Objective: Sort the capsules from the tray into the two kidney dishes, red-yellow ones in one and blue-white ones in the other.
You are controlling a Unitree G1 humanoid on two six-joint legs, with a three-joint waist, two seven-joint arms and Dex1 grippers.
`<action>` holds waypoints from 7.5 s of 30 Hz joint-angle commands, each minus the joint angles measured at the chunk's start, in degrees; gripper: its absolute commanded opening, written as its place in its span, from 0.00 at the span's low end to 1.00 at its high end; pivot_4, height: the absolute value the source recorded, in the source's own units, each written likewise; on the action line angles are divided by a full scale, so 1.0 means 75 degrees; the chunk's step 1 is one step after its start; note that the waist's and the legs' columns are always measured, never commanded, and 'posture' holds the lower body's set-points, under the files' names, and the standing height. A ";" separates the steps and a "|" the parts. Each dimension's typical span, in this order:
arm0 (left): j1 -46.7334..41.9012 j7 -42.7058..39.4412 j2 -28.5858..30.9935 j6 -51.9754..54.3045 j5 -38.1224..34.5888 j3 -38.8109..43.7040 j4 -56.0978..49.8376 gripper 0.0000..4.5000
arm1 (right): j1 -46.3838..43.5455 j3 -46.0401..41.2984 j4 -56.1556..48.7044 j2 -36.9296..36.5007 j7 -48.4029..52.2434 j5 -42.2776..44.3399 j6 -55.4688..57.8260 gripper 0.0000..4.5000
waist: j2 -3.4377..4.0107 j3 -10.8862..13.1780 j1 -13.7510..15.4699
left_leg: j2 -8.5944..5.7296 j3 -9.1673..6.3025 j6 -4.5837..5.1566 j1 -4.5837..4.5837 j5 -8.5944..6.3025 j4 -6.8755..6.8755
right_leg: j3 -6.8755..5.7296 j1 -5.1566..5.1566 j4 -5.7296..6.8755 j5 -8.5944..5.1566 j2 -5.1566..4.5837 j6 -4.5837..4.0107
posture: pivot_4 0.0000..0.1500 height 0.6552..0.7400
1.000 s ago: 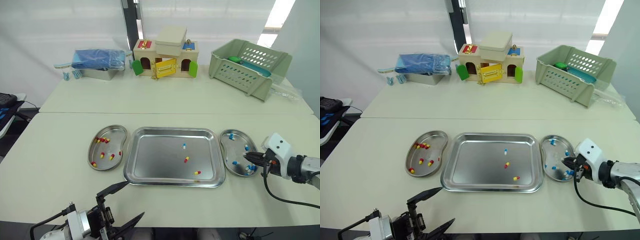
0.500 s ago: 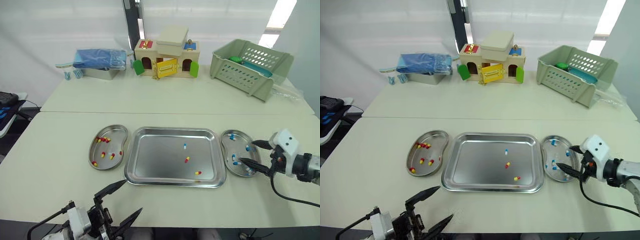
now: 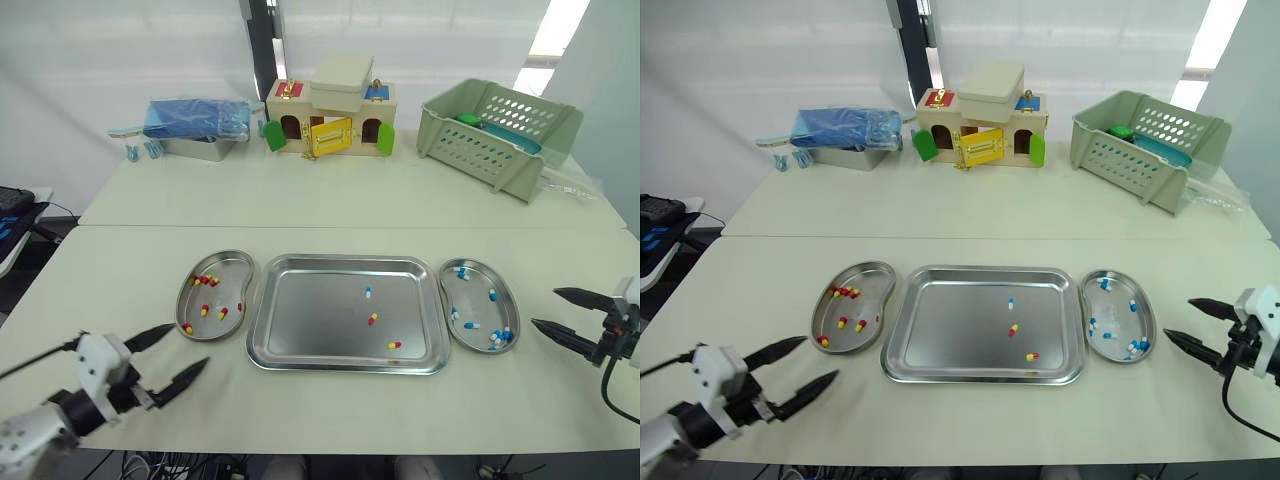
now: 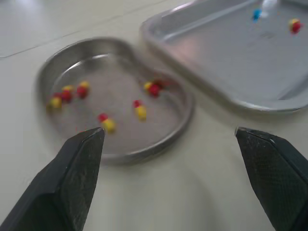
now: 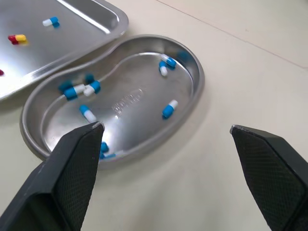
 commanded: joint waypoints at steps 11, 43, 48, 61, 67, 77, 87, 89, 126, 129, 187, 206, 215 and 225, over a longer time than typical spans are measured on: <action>-0.1601 -0.0878 0.1359 0.0283 0.0712 0.0936 0.2878 1.00 | -0.0262 -0.0196 0.0956 -0.0202 0.0116 -0.0039 -0.0829 0.99 | 0.0004 0.0002 -0.0115 | 0.0000 0.0002 -0.0001 -0.0001 0.0000 -0.0002 | 0.0002 -0.0006 0.0003 0.0000 0.0000 0.0000 | 1.00 1.00; -0.2311 -0.1225 0.1233 0.0818 0.1253 0.0487 0.2374 1.00 | 0.0653 -0.0380 -0.0081 -0.0006 0.0253 0.0509 -0.0547 0.99 | 0.0005 0.0002 -0.0141 | 0.0001 0.0004 -0.0001 -0.0004 0.0000 0.0000 | 0.0006 -0.0010 0.0013 0.0000 -0.0001 0.0000 | 1.00 1.00; -0.2201 -0.1429 0.1279 0.1270 0.1148 0.0313 0.1554 1.00 | 0.1574 -0.0451 -0.1777 0.0247 0.0258 0.1081 0.0010 0.99 | 0.0005 0.0002 -0.0135 | 0.0002 0.0003 -0.0001 -0.0006 0.0000 0.0002 | 0.0006 -0.0010 0.0015 0.0000 -0.0001 0.0000 | 1.00 1.00; -0.3367 -0.1214 0.0193 0.2654 0.0810 -0.1997 -0.1294 1.00 | 0.3540 0.0340 -0.5394 0.2425 -0.0504 0.1622 -0.0213 0.99 | 0.0005 0.0000 0.0013 | 0.0001 0.0001 -0.0002 -0.0007 0.0001 0.0008 | 0.0006 -0.0009 0.0026 0.0000 -0.0002 0.0000 | 1.00 1.00; -0.4385 -0.1256 -0.0627 0.3052 0.0994 -0.3528 -0.1596 1.00 | 0.4210 0.0822 -0.5694 0.2895 -0.0483 0.1235 -0.0856 0.99 | 0.0005 -0.0001 0.0044 | -0.0002 -0.0001 -0.0005 -0.0003 0.0003 0.0017 | 0.0007 -0.0012 0.0049 -0.0001 -0.0001 0.0001 | 1.00 1.00; -0.5748 -0.0444 -0.1567 0.3222 0.2464 -0.5240 -0.1205 1.00 | 0.4767 0.1046 -0.5859 0.3318 -0.1019 0.0996 -0.1394 0.99 | 0.0006 -0.0002 0.0041 | -0.0003 -0.0002 -0.0007 0.0003 0.0004 0.0025 | 0.0010 -0.0010 0.0061 -0.0002 0.0001 -0.0001 | 1.00 1.00; -0.6531 -0.0420 -0.2362 0.3528 0.3271 -0.6287 -0.0631 1.00 | 0.5049 0.1326 -0.5891 0.3509 -0.1381 0.0815 -0.1747 0.99 | 0.0006 -0.0002 0.0050 | -0.0005 -0.0004 -0.0010 0.0002 0.0006 0.0027 | 0.0008 -0.0010 0.0062 -0.0003 0.0001 -0.0001 | 1.00 1.00; -0.6582 -0.0465 -0.2419 0.3604 0.3347 -0.6392 -0.0616 1.00 | 0.5085 0.1379 -0.5886 0.3500 -0.1441 0.0796 -0.1811 0.99 | 0.0006 -0.0002 0.0046 | -0.0006 -0.0004 -0.0010 0.0001 0.0007 0.0028 | 0.0009 -0.0009 0.0062 -0.0003 0.0001 -0.0001 | 1.00 1.00; -0.6918 -0.0241 -0.3279 0.3789 0.4250 -0.7051 0.0074 0.32 | 0.5387 0.1689 -0.5844 0.3637 -0.2168 0.0685 -0.2248 1.00 | 0.0014 -0.0008 0.0057 | -0.0007 -0.0007 -0.0012 0.0001 0.0008 0.0030 | 0.0007 -0.0007 0.0063 -0.0003 0.0000 0.0000 | 1.00 1.00; -0.6924 -0.0227 -0.3283 0.3768 0.4274 -0.7060 0.0089 0.21 | 0.5398 0.1689 -0.5850 0.3620 -0.2196 0.0696 -0.2241 1.00 | 0.0016 -0.0010 0.0057 | -0.0007 -0.0008 -0.0012 0.0002 0.0008 0.0030 | 0.0007 -0.0007 0.0063 -0.0003 0.0000 -0.0001 | 1.00 1.00; -0.3816 0.2061 -0.0873 0.5374 0.2457 -0.1395 -0.1482 0.25 | 0.2915 0.1569 -0.5313 0.1717 -0.0462 0.1385 -0.1179 1.00 | 0.0030 -0.0020 0.0054 | -0.0004 -0.0017 -0.0013 0.0009 0.0009 0.0027 | 0.0003 -0.0006 0.0072 -0.0008 0.0000 -0.0009 | 1.00 1.00; -0.3173 0.1250 -0.0098 0.3193 0.2302 -0.0014 0.0077 1.00 | 0.2700 -0.0276 -0.4319 0.0780 -0.0991 0.1644 0.0028 1.00 | 0.0028 -0.0018 0.0015 | -0.0003 -0.0007 -0.0012 0.0015 0.0009 0.0018 | 0.0011 -0.0011 0.0077 -0.0010 0.0001 -0.0014 | 1.00 1.00; -0.2493 0.0702 0.0596 0.1550 0.2294 0.1181 0.2195 1.00 | 0.1485 -0.0902 -0.1530 0.0105 -0.0933 0.0956 -0.0117 1.00 | 0.0023 -0.0017 0.0033 | -0.0002 0.0003 -0.0012 0.0025 0.0008 0.0009 | 0.0013 -0.0008 0.0080 -0.0015 -0.0003 -0.0022 | 1.00 1.00; -0.2507 0.0759 0.0582 0.0770 0.2247 0.1223 0.2936 1.00 | 0.0687 -0.0563 -0.0169 -0.0437 -0.0496 0.0381 -0.0164 1.00 | 0.0021 -0.0016 0.0016 | 0.0000 0.0004 -0.0012 0.0026 0.0008 0.0006 | 0.0011 -0.0011 0.0082 -0.0017 -0.0003 -0.0023 | 1.00 1.00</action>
